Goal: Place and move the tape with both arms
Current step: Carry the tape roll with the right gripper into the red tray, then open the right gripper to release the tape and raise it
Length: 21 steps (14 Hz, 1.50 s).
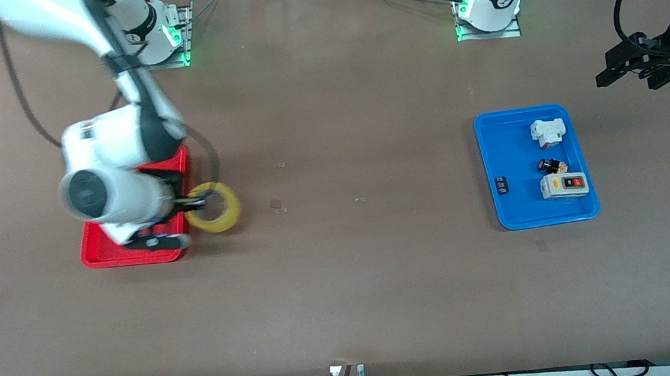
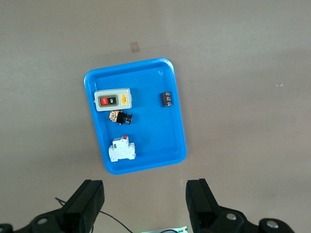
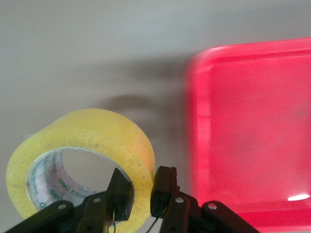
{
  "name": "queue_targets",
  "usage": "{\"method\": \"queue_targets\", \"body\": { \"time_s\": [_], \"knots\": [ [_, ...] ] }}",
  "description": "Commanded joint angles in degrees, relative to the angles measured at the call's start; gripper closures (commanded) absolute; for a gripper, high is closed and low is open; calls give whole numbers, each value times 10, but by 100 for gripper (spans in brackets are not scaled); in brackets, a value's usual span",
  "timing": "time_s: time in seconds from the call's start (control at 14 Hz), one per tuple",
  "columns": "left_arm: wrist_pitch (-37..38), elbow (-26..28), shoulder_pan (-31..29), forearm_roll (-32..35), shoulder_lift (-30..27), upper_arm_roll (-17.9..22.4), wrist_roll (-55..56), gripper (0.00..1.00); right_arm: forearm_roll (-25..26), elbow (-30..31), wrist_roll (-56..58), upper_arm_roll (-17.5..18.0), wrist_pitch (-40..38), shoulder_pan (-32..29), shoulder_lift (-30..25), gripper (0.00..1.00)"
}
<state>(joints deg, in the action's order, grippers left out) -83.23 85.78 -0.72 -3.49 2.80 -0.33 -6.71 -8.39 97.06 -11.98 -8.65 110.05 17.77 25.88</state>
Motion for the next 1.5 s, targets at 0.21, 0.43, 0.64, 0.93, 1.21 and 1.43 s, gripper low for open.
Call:
{"method": "queue_targets", "body": {
  "time_s": [0.21,0.43,0.64,0.93,1.21,1.43],
  "knots": [
    [3,9,2,2,-3,-1,10,0,82,211,109,-18,159,-77,-84,100],
    [5,8,2,2,-3,-1,11,0,84,231,113,-25,176,-89,-80,100],
    [2,8,-1,9,-1,0,10,0,84,230,121,-24,181,-114,-61,100],
    [-12,7,-1,38,-1,-1,9,0,82,231,118,-24,197,-115,-48,78],
    [-16,9,-1,36,-1,-2,51,0,82,209,111,-24,151,-111,-70,0],
    [-18,9,-1,36,-1,-3,77,0,81,62,121,-21,-21,-107,-85,0]
  ]
}}
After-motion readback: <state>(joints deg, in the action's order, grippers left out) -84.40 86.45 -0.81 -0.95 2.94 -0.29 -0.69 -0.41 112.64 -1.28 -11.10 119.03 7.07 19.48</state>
